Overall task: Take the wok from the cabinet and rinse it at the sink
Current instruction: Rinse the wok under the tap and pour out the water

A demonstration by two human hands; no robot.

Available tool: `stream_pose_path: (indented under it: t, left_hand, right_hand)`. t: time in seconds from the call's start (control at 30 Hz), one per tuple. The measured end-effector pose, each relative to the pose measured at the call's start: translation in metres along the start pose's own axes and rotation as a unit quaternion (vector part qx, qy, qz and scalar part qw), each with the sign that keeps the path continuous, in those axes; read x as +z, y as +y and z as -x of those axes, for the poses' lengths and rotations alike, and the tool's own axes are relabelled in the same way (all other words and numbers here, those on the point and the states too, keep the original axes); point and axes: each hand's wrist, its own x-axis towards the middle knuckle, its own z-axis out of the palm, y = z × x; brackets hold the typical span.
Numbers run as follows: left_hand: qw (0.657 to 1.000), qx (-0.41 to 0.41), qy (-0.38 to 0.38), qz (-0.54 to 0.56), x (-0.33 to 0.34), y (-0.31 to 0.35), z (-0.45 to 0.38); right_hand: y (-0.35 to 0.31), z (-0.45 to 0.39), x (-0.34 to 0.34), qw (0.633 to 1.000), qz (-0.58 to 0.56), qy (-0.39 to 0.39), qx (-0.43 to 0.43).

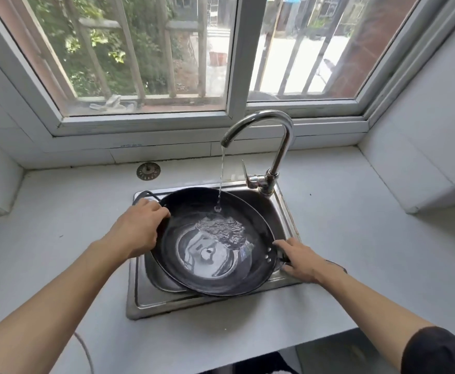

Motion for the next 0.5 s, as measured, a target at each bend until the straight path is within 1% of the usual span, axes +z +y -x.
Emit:
stream_pose_path:
  t: [0.1, 0.17, 0.2, 0.27, 0.33, 0.37, 0.5]
  left_hand:
    - [0.999, 0.02, 0.027, -0.012, -0.001, -0.001, 0.003]
    - [0.997, 0.045, 0.047, -0.051, 0.0, -0.004, 0.001]
    - [0.995, 0.044, 0.051, -0.069, -0.001, -0.006, -0.002]
    - [0.996, 0.001, 0.029, -0.082, -0.008, -0.011, -0.01]
    - [0.993, -0.037, -0.019, -0.111, -0.014, -0.016, -0.02]
    - [0.988, -0.044, -0.053, -0.139, -0.017, -0.018, -0.026]
    - [0.973, 0.001, -0.135, -0.188, -0.019, -0.019, -0.04]
  right_hand:
    - [0.001, 0.005, 0.009, 1.0, -0.015, 0.02, 0.01]
    - [0.002, 0.004, 0.011, 0.999, -0.021, 0.029, 0.011]
    - [0.003, 0.003, 0.012, 0.999, -0.032, 0.028, 0.011]
    - [0.007, -0.001, 0.013, 0.998, -0.058, 0.031, 0.003]
    - [0.011, -0.006, 0.013, 0.996, -0.076, 0.046, -0.009]
    - [0.013, -0.008, 0.012, 0.995, -0.078, 0.052, -0.017]
    - [0.019, -0.012, 0.012, 0.995, -0.073, 0.051, -0.046]
